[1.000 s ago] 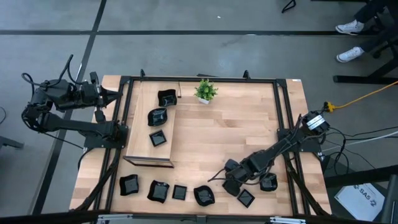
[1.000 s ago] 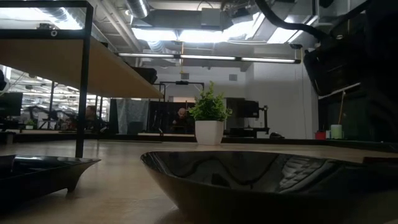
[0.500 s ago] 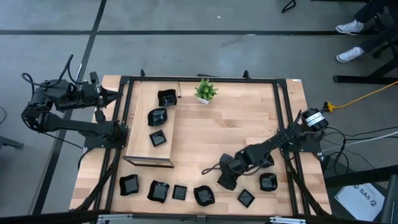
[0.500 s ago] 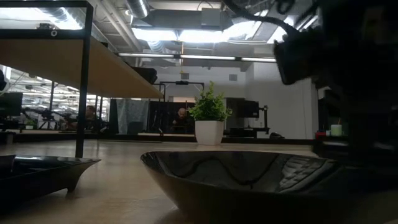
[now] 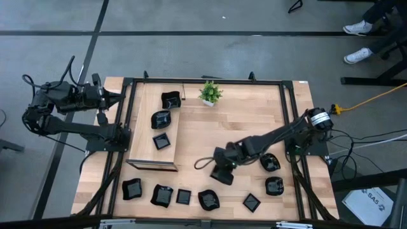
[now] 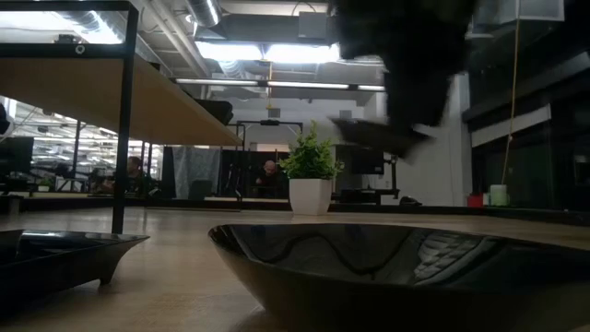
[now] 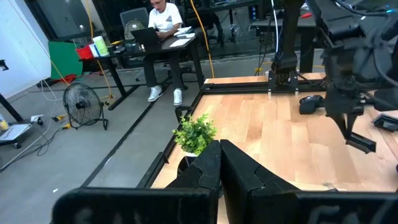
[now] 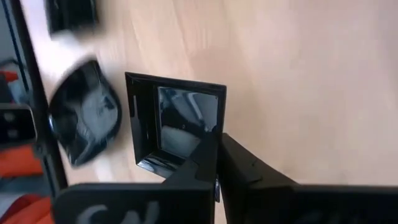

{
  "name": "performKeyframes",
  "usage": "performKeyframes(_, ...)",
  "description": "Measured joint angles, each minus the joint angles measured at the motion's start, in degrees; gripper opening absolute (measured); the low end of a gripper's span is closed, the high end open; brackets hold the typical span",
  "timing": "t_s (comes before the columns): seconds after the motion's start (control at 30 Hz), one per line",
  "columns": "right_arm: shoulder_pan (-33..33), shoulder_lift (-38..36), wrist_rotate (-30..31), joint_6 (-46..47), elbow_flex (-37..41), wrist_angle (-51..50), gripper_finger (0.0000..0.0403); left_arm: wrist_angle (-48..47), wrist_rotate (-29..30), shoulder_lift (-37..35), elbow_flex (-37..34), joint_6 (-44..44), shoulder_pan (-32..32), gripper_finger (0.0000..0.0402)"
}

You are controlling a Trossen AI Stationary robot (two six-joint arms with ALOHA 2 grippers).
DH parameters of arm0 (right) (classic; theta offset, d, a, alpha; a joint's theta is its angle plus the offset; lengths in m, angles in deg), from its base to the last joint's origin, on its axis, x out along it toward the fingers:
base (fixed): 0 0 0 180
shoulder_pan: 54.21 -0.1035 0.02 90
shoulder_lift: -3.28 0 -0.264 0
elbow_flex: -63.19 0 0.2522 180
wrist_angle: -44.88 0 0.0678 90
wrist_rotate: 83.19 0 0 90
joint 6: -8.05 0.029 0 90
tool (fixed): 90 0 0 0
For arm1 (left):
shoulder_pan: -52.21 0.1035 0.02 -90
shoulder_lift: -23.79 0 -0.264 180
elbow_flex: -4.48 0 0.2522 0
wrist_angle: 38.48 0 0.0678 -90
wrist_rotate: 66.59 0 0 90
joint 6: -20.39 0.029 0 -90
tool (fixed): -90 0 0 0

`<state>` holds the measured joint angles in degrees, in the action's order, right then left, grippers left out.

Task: Pick & Place Mini shaped plates
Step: Stack the black square plate on top of the black square plate on the shelf

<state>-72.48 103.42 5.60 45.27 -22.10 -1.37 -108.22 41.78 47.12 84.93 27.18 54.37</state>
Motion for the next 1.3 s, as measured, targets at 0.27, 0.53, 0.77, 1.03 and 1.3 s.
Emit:
performKeyframes(0.27,3.3,0.0,8.3,-13.2,-5.8,1.7,0.0006,0.0,0.0,0.0,0.0,0.0,0.0,0.0004)
performKeyframes(0.53,3.9,-0.1,15.1,-23.0,-6.3,11.9,0.0006,0.0,0.0,0.0,0.0,0.0,0.0,0.0004)
performKeyframes(0.77,5.3,-0.1,15.2,-29.8,-6.3,21.8,0.0006,0.0,0.0,0.0,0.0,0.0,0.0,0.0004)
performKeyframes(1.03,7.4,0.0,14.0,-35.1,-6.3,28.8,0.0007,0.0,0.0,0.0,0.0,0.0,0.0,0.0004)
performKeyframes(1.3,9.8,0.0,8.2,-44.4,-6.3,33.4,0.0007,0.0,0.0,0.0,0.0,0.0,0.0,0.0004)
